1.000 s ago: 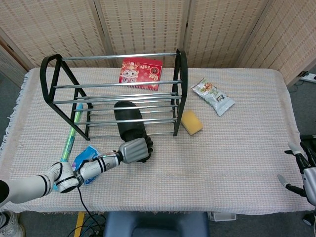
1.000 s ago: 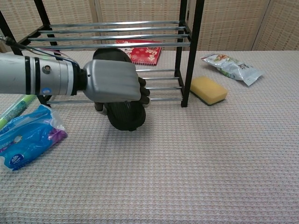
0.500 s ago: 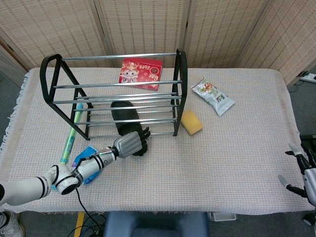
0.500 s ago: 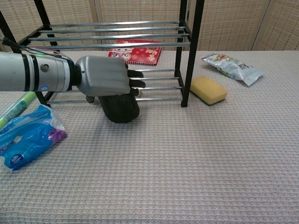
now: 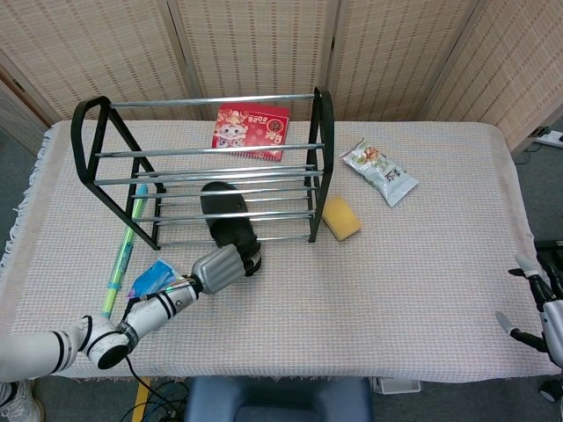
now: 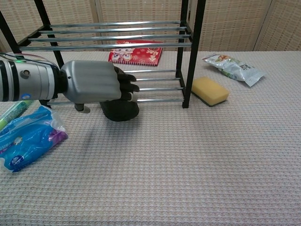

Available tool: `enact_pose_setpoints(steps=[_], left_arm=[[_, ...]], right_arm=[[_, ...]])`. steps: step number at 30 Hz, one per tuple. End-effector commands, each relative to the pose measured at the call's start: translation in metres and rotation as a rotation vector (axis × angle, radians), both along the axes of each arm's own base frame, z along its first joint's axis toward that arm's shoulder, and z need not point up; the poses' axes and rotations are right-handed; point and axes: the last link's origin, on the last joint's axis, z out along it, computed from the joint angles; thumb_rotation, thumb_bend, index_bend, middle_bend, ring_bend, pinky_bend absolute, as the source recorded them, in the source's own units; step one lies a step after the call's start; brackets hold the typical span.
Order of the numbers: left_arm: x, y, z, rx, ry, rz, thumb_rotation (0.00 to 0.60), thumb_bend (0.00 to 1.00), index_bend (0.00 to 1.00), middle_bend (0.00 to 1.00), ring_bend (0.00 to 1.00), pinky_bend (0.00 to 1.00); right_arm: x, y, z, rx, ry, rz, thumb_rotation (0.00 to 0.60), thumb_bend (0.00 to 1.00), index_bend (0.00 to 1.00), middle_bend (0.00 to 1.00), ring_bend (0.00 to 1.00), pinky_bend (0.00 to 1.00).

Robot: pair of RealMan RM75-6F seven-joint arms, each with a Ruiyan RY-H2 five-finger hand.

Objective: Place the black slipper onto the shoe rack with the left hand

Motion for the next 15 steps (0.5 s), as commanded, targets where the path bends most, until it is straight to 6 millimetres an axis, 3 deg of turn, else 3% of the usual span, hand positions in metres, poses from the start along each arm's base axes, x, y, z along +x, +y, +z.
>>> enact_pose_setpoints(steps=[1,8,15], left_arm=[[-0.005,-0.016,0.005,-0.02,-0.009,0.017,0.6,0.23,0.15,0.08,0.05,0.35],[-0.016,-0.039,0.002,-0.068,0.02,0.001,0.6,0.23,0.25,0.08,0.05,0.35],[-0.02,-0.037,-0.003,-0.054,0.036,0.012,0.6,0.23,0.27,0.07,0.05,0.35]], right_arm=[[0.0,0.0,0.0,0.0,-0.001,-0.001,0.6,0.24,0.04,0.27,0.1,0.14],[-0.002,0.002,0.001,-0.003,-0.003,-0.003,0.6,0.24,0.04,0.27,0.1,0.15],[-0.001,0.002,0.002,-0.005,0.0,0.0,0.6,0.24,0.04,0.27,0.1,0.15]])
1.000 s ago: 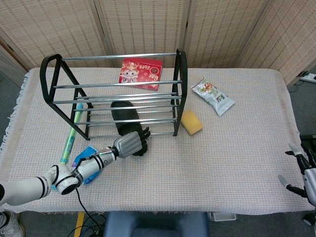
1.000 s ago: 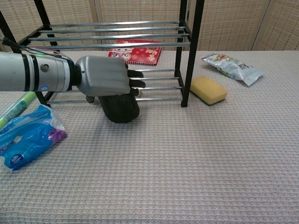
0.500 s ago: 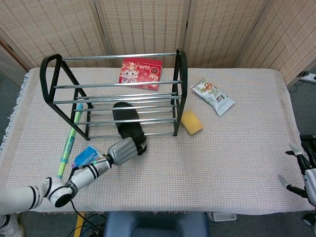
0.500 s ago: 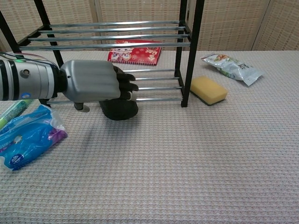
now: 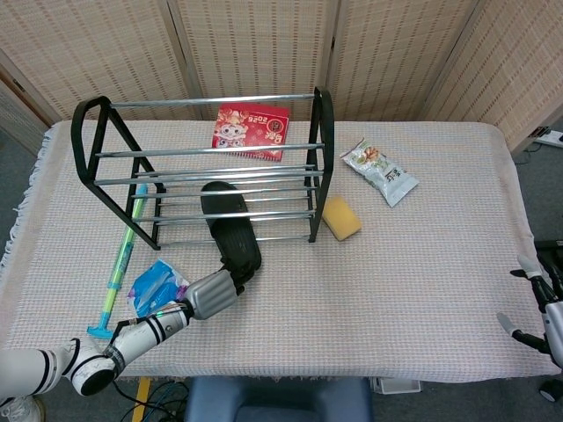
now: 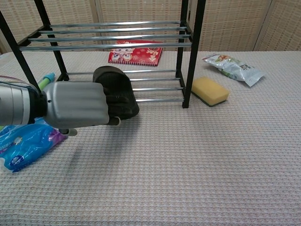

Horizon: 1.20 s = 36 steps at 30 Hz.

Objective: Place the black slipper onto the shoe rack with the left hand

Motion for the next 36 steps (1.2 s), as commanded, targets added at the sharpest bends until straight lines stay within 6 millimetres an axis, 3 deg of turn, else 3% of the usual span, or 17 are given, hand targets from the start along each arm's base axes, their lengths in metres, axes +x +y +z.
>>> enact_pose_setpoints(steps=[1,23,28,36], left_arm=[[0.0,0.003,-0.001,0.009,-0.002,0.007,0.6,0.23,0.27,0.07,0.05,0.35],[-0.005,0.031,0.006,0.098,-0.004,0.079,0.6,0.23,0.27,0.07,0.05,0.35],[-0.009,0.025,0.012,0.096,-0.024,0.097,0.6,0.23,0.25,0.07,0.05,0.35],[-0.029,-0.001,0.037,0.11,-0.141,0.181,0.6,0.23,0.22,0.07,0.05,0.35]], right_arm=[[0.0,0.0,0.001,-0.003,0.001,0.0,0.6,0.24,0.04,0.27,0.1,0.15],[0.0,0.001,0.002,-0.005,0.003,-0.002,0.6,0.24,0.04,0.27,0.1,0.14],[0.002,0.002,0.002,-0.007,0.001,0.004,0.6,0.24,0.04,0.27,0.1,0.15],[0.002,0.004,0.006,-0.012,0.001,0.003,0.6,0.24,0.04,0.27,0.1,0.14]])
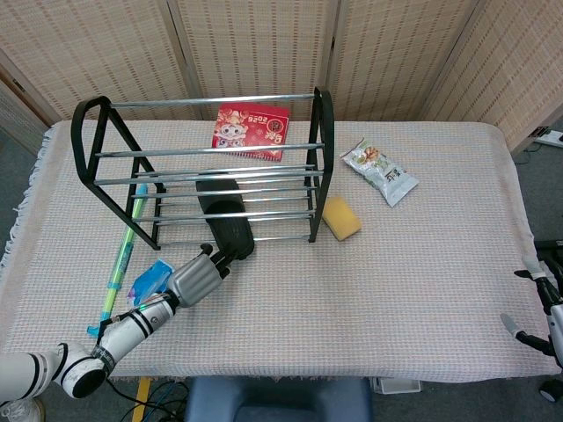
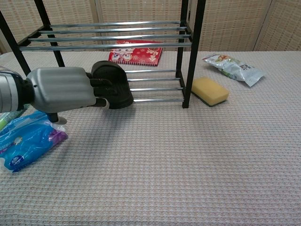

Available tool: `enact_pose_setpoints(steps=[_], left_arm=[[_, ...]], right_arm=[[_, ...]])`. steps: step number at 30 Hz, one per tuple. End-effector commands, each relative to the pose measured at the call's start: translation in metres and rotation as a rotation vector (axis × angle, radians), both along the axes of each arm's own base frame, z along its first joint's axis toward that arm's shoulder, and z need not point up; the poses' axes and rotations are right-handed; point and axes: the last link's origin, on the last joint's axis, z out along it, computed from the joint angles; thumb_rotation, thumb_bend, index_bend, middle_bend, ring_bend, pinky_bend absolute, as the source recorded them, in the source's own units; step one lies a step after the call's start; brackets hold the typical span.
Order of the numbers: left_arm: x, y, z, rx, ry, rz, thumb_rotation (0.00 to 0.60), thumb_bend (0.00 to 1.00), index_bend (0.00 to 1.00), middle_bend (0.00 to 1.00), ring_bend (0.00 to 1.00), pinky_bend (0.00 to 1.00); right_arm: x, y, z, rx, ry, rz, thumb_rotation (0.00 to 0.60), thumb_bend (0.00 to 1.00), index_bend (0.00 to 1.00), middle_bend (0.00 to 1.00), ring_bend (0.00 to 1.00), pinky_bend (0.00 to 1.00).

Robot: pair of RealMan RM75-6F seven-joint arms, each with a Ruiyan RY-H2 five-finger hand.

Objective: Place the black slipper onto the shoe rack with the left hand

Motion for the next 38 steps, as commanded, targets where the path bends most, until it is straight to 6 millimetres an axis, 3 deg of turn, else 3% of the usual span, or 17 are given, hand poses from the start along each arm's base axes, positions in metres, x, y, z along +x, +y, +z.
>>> enact_pose_setpoints(steps=[1,13,23,38], left_arm=[[-0.014,-0.013,0.014,0.013,-0.069,0.058,0.6,0.23,0.22,0.07,0.05,0.35],[-0.084,-0.056,0.07,0.11,-0.222,0.329,0.6,0.23,0.22,0.07,0.05,0.35],[-0.136,-0.098,0.103,0.268,-0.504,0.609,0.6,0.23,0.26,0.1,0.06,0.35],[-0.17,-0.111,0.133,0.57,-0.923,0.72,0.6,0.23,0.27,0.1,0.07,0.35]], right_arm=[[0.0,0.0,0.001,-0.002,0.0,-0.001,0.6,0.24,0.04,0.27,0.1,0.14],[0.002,0.003,0.005,-0.007,0.013,-0.009,0.6,0.24,0.04,0.27,0.1,0.15],[-0.003,-0.005,-0.006,0.083,0.029,-0.056,0.6,0.25,0.04,0.27,0.1,0.15],[0.005,-0.025,-0.025,0.157,0.011,-0.02,0.6,0.26,0.04,0.27,0.1,0.15]])
